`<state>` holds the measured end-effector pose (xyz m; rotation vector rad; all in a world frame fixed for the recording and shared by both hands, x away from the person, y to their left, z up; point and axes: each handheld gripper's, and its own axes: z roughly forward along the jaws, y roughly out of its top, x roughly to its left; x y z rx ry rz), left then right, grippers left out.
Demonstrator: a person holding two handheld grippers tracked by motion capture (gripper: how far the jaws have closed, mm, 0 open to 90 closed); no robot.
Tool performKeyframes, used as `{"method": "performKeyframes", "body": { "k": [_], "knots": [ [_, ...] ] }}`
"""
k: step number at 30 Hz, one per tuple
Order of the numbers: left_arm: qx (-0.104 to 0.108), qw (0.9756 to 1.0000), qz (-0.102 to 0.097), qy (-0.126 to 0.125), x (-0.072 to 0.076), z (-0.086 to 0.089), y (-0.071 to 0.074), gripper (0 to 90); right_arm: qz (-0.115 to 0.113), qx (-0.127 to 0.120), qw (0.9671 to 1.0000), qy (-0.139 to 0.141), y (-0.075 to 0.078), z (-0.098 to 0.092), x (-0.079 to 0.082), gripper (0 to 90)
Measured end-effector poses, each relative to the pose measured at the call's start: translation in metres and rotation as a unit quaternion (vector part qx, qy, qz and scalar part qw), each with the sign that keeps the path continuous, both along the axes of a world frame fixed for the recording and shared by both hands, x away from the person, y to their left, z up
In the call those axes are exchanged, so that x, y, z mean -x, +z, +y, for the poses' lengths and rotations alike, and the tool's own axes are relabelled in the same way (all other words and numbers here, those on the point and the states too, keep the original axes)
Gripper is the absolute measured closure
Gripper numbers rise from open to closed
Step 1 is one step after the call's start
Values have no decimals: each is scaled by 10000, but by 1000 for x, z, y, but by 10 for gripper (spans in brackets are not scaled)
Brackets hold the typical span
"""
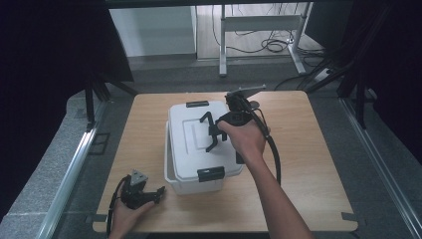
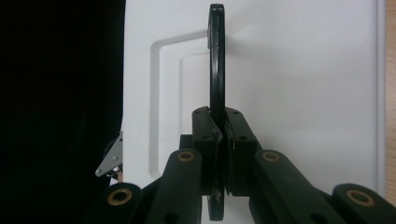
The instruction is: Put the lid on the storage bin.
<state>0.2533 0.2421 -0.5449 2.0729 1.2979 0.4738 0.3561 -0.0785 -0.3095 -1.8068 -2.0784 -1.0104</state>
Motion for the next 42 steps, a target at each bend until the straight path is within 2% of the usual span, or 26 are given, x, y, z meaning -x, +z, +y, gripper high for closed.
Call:
{"method": "performKeyframes", "body": {
  "k": [11,27,42],
  "knots": [
    [-4,10000,-7,-19,0,0,0,125,87,117,9999,-15,-6,14,-2,851],
    [-4,10000,5,-37,0,0,0,125,298,303,9990,-119,-24,34,-12,851],
    [-1,10000,-6,-44,0,-1,0,125,480,426,9970,-423,-36,42,-23,851]
  ]
}}
